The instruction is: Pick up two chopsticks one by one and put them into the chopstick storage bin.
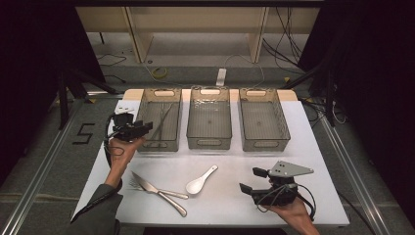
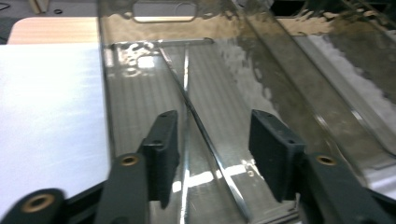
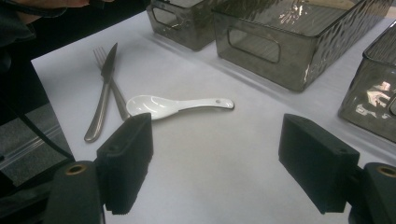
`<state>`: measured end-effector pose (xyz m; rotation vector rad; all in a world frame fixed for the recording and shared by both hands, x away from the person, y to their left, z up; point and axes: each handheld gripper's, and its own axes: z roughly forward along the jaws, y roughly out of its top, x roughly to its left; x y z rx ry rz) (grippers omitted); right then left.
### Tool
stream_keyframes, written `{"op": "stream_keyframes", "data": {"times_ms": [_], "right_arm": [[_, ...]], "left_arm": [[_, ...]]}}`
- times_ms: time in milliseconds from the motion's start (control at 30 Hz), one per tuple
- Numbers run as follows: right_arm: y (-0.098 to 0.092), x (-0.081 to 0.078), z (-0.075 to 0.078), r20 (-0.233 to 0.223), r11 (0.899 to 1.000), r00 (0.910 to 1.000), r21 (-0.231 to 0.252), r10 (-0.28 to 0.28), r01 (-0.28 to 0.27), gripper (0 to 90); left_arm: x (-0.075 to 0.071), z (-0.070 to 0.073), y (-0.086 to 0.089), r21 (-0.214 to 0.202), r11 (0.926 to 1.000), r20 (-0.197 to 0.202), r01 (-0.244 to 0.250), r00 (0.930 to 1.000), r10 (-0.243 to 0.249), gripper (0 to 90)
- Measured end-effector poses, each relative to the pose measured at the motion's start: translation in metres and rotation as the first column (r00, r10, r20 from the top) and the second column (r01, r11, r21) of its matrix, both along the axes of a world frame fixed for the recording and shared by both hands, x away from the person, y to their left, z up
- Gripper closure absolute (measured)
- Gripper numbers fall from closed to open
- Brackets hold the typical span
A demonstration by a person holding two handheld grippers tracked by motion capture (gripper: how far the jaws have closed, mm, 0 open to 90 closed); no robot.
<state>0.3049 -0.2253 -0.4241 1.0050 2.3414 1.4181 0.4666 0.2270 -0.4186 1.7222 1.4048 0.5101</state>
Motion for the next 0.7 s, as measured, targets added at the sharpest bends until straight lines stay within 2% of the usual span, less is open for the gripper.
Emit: {"op": "stream_keyframes", "data": {"times_ms": [133, 333, 567, 700], "right_arm": [[-0.001, -0.001, 0.000, 0.002, 1.000, 1.0000, 0.001, -0.004, 0.004, 27.1], [-0.004, -0.001, 0.001, 0.011, 1.000, 0.9998, 0.009, -0.016, 0.015, 27.1], [-0.005, -0.001, 0.002, 0.018, 0.999, 0.9993, 0.012, -0.034, 0.034, 27.1], [-0.005, -0.002, 0.002, 0.023, 0.999, 0.9990, 0.011, -0.038, 0.038, 27.1]], "left_arm": [[-0.005, 0.004, -0.007, -0.012, 0.9985, -0.002, 0.053, 0.9986, -0.053, 39.7], [-0.016, 0.010, -0.016, -0.025, 0.9936, 0.014, 0.110, 0.9938, -0.110, 30.9], [-0.028, 0.019, -0.030, -0.043, 0.9785, 0.011, 0.202, 0.9795, -0.201, 26.4], [-0.033, 0.020, -0.041, -0.022, 0.9693, -0.009, 0.245, 0.9694, -0.245, 23.7]]}}
